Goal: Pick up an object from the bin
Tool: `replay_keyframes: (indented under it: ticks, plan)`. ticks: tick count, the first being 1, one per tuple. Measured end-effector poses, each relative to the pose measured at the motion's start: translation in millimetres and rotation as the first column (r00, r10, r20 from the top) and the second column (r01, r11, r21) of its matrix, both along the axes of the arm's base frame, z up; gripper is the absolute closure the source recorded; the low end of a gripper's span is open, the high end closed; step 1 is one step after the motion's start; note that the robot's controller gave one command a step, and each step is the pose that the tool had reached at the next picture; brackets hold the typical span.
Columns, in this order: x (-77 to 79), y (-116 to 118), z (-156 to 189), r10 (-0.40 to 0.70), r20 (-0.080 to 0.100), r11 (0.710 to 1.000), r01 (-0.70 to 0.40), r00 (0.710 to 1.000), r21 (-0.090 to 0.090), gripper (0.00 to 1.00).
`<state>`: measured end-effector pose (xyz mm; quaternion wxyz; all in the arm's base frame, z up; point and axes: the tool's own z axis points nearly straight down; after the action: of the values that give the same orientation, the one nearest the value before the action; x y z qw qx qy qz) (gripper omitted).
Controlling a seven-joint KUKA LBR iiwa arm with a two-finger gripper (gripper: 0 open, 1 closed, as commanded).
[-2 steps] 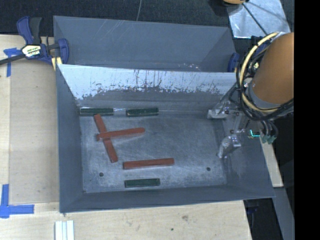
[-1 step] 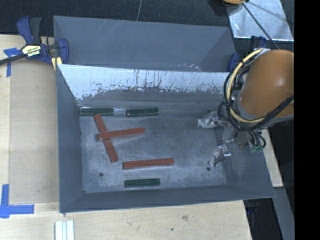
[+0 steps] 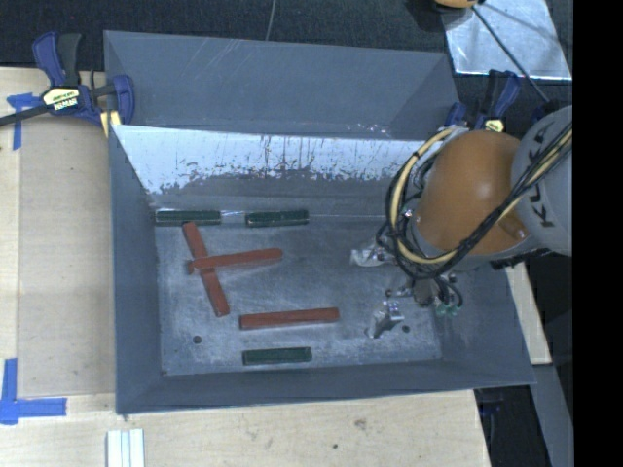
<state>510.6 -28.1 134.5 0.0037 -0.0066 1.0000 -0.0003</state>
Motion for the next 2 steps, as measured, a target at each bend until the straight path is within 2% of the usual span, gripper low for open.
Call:
replay_keyframes:
  ticks: [1,2]
  plan:
    - [2.7,-5.9,-57.6,-0.065,0.021,0.998,0.065,0.998,0.001,1.0]
    - [0.4,-6.1,-59.7,-0.064,0.013,0.998,0.064,0.998,0.0,0.0]
